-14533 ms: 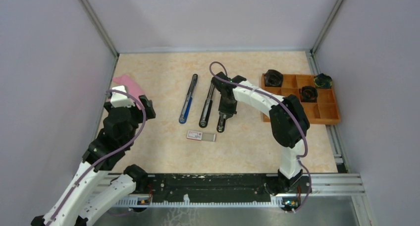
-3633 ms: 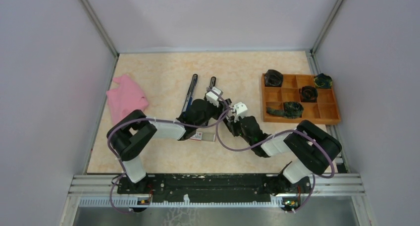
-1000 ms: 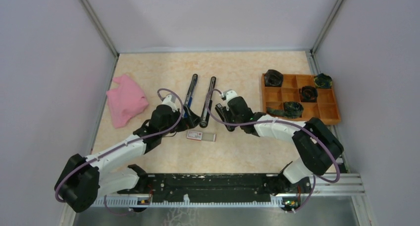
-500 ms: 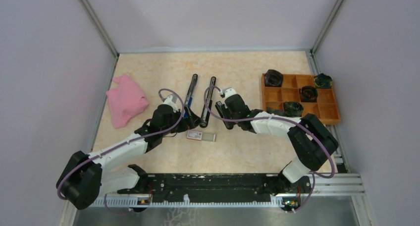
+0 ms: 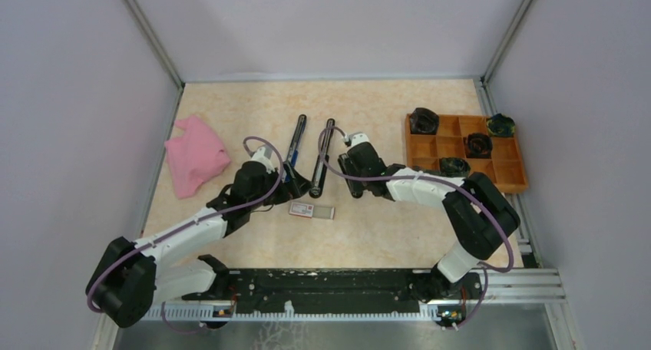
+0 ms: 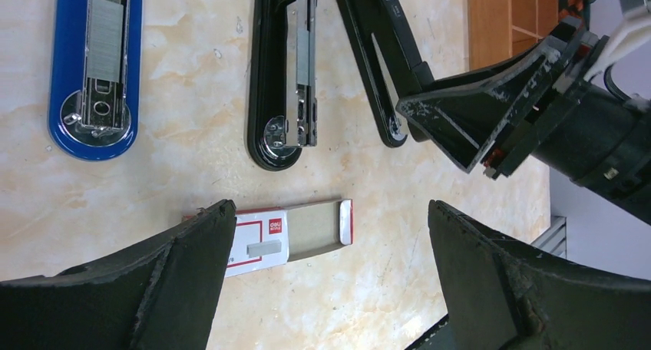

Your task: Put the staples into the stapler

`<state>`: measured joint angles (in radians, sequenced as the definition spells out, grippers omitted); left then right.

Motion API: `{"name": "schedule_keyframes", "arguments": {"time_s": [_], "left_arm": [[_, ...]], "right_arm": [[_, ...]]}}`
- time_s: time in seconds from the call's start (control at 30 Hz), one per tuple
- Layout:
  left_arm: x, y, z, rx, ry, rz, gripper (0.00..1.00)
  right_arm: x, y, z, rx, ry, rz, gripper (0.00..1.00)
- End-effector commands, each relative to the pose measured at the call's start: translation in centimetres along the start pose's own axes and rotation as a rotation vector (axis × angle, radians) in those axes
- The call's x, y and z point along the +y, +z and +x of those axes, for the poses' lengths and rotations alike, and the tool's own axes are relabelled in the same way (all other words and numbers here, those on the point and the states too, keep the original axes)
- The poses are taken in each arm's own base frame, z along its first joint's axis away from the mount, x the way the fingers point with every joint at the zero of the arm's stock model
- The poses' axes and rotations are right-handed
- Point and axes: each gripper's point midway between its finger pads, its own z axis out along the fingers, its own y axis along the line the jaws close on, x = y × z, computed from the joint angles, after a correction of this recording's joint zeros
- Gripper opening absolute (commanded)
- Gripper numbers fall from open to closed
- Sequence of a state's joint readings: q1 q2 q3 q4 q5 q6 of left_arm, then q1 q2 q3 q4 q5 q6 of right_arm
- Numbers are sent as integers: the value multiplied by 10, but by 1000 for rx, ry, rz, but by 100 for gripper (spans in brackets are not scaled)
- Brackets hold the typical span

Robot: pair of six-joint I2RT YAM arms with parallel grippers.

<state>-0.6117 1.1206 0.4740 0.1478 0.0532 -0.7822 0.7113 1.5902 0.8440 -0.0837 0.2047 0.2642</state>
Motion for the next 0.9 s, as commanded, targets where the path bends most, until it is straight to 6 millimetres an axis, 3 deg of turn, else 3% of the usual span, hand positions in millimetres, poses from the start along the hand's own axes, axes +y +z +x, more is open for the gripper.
{"name": "schedule_keyframes", "arguments": {"time_s": [0.0,0.2,0.27,0.37,0.6,0.87], "left_arm": [[-9,-8,-13,-41,2,31,100],[-7,-13,-19,-51,-9,21,100],[-4,-14,-20,-53,-16,11,100],[0,-16,-23,-60,-30,3,100],[9,-16,-23,-55,-44,-12,100],[17,-20,-23,-64,-61,-30,100]], "right_arm": [[-54,-6,0,47,71,177,0],[-94,-8,-26,-2,112,272,16],[-98,-12,-35,-23,120,288,28],[-92,-22,-52,-60,131,261,38],[-66,-43,-77,-137,175,145,54],[17,-41,-81,-177,215,-50,64]]}}
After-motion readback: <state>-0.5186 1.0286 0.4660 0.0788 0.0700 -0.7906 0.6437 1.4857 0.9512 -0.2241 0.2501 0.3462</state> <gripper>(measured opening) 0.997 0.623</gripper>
